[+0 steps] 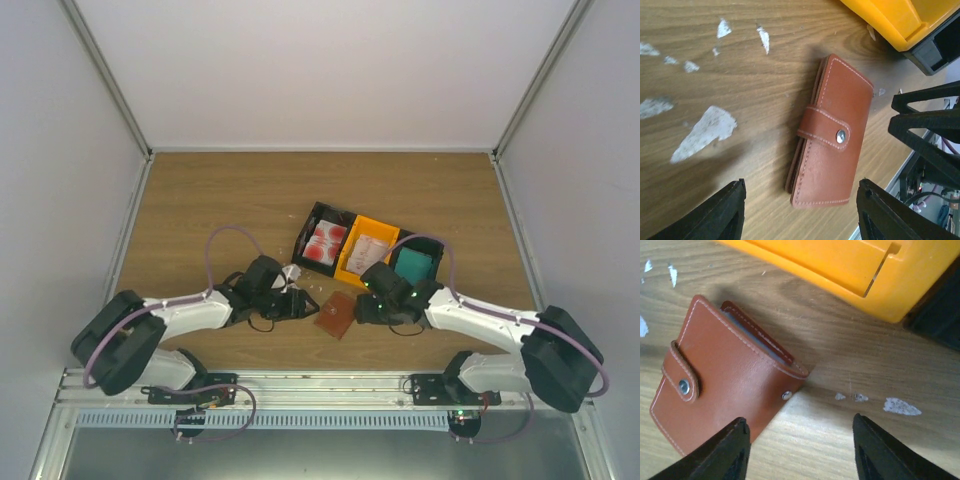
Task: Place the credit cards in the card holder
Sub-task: Open the card holder at the center of the board.
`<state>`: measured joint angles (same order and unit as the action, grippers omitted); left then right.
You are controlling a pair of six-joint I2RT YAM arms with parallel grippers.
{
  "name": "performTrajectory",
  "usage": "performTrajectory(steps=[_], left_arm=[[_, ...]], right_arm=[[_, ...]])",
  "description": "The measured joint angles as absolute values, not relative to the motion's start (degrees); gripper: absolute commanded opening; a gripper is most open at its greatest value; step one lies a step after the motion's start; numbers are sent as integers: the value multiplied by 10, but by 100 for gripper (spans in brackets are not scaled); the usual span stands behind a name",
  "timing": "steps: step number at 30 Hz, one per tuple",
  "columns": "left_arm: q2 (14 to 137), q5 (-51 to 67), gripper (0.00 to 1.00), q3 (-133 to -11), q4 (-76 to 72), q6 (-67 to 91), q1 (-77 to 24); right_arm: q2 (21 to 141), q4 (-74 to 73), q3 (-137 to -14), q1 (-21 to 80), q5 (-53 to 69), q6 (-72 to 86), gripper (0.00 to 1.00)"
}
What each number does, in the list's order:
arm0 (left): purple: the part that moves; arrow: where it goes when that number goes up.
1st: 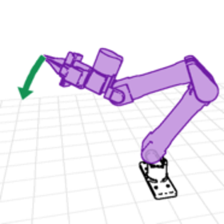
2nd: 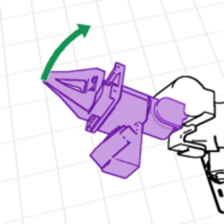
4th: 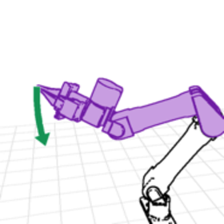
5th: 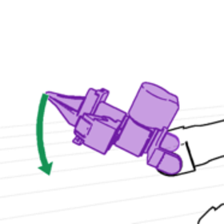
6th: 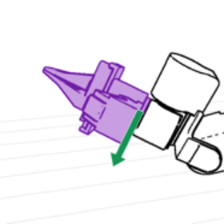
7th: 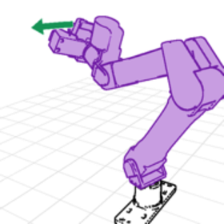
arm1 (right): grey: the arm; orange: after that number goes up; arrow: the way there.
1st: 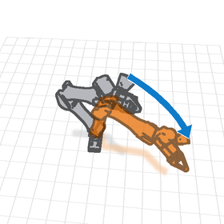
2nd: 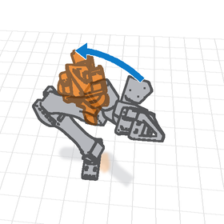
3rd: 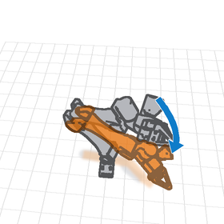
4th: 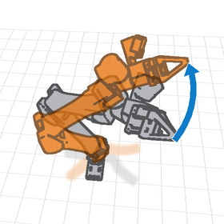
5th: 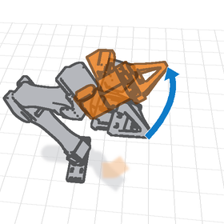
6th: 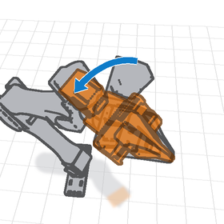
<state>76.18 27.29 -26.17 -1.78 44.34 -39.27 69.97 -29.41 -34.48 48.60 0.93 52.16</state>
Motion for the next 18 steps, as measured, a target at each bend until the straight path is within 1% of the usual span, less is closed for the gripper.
performTrajectory(steps=[3,7,12,17,18], left_arm=[[801,270,59,-283,-29,444,-404],[844,269,53,-311,-41,444,-424],[882,263,39,-331,-47,445,-445],[906,249,23,-345,-40,443,-453],[908,244,22,-348,-37,444,-454]], right_arm=[[722,-277,-344,473,16,510,62],[738,-248,-343,469,43,502,59],[765,-209,-332,458,79,498,57],[765,-158,-314,434,122,498,57],[765,-147,-309,429,132,498,57]])
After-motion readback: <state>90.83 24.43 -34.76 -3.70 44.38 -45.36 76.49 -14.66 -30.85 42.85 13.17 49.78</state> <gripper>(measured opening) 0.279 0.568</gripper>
